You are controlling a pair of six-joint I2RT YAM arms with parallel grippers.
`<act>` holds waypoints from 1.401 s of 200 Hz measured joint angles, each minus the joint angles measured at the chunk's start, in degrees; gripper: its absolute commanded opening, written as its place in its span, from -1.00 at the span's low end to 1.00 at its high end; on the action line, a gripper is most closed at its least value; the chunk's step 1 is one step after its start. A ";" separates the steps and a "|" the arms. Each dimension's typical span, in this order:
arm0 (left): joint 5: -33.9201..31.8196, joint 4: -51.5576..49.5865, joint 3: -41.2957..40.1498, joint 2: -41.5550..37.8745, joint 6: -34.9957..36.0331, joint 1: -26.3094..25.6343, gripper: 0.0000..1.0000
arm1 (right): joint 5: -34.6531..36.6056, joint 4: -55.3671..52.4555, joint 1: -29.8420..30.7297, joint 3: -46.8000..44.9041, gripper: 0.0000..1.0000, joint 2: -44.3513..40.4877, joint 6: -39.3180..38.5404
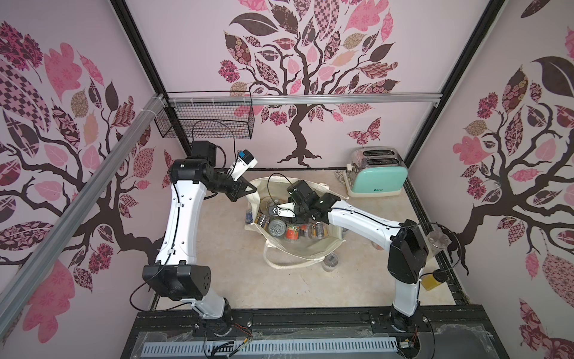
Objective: Take out the seed jars from the canvas bag
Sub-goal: Pick up the seed jar from the canvas bag.
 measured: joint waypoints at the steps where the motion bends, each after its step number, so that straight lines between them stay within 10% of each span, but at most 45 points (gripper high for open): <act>1: 0.02 0.00 0.00 0.00 0.00 0.00 -1.00 | -0.02 0.00 0.00 0.00 0.01 0.00 0.00; 142: -1.14 -0.24 -0.70 0.00 -0.02 0.00 -1.00 | 1.07 4.13 0.07 -2.67 -0.56 1.36 -0.57; 280: -1.27 0.57 -1.18 -0.09 -0.55 0.00 -1.00 | 3.52 15.41 0.55 -12.79 -0.64 -3.54 -4.59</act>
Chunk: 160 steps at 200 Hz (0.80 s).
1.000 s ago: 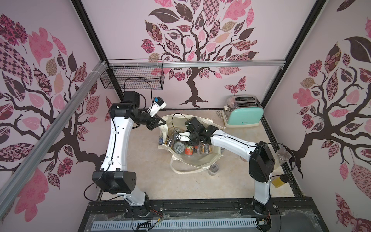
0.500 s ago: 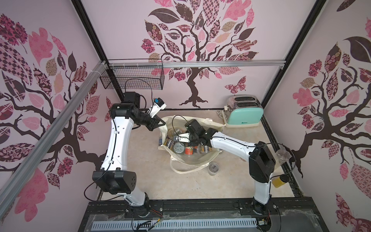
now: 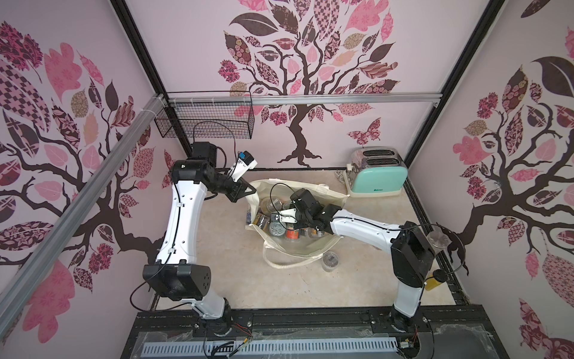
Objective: Take out the seed jars from the canvas bag
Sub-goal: Pick up the seed jar from the canvas bag.
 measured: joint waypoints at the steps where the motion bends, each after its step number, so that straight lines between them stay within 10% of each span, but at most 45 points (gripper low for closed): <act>1: 0.00 0.00 0.00 0.00 0.00 0.00 -1.00 | 0.00 0.00 0.00 -0.02 -0.64 -0.02 0.02; 160: -6.84 10.56 -4.28 -0.55 -12.04 0.42 -1.00 | -4.28 -2.19 0.00 -0.83 -0.67 -12.83 3.17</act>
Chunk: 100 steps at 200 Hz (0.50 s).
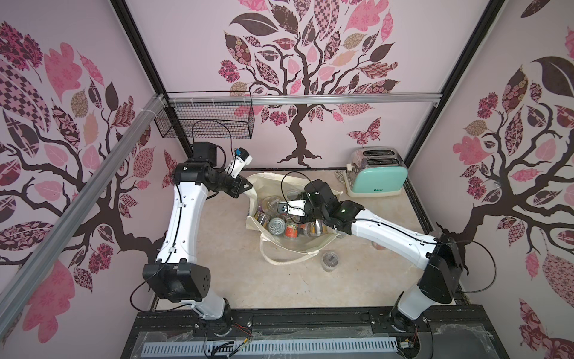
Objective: Take out the seed jars from the canvas bag
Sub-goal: Pick up the seed jar from the canvas bag.
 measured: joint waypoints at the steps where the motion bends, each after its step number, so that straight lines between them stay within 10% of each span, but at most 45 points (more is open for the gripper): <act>1: -0.07 0.09 0.00 0.02 -0.13 0.00 -1.00 | -0.07 -0.02 0.00 0.00 -0.67 -0.04 0.02; 100: -3.63 4.48 6.23 10.69 -6.01 0.00 -1.00 | -12.55 1.68 2.19 3.56 -0.68 -6.67 5.25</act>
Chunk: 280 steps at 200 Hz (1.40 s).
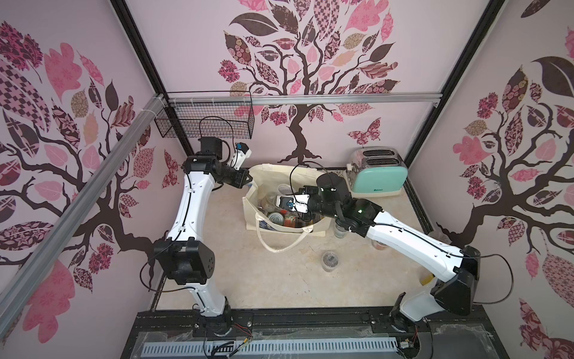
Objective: Take out the seed jars from the canvas bag
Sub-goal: Pick up the seed jar from the canvas bag, then place the seed jar at the center of the board.
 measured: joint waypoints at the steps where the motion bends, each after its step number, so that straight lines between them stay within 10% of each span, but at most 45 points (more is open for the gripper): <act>1: -0.04 0.02 0.07 0.09 -0.04 0.00 -1.00 | -0.26 0.09 0.07 0.02 -0.68 -0.07 0.07; 131: -1.20 1.99 3.98 5.57 -3.30 0.02 -1.00 | -9.79 9.33 16.39 -11.63 -0.66 -1.92 -0.37; 280: -0.50 2.58 3.39 5.62 -3.32 0.02 -1.00 | 1.05 32.89 21.62 -29.59 -0.65 15.13 -8.83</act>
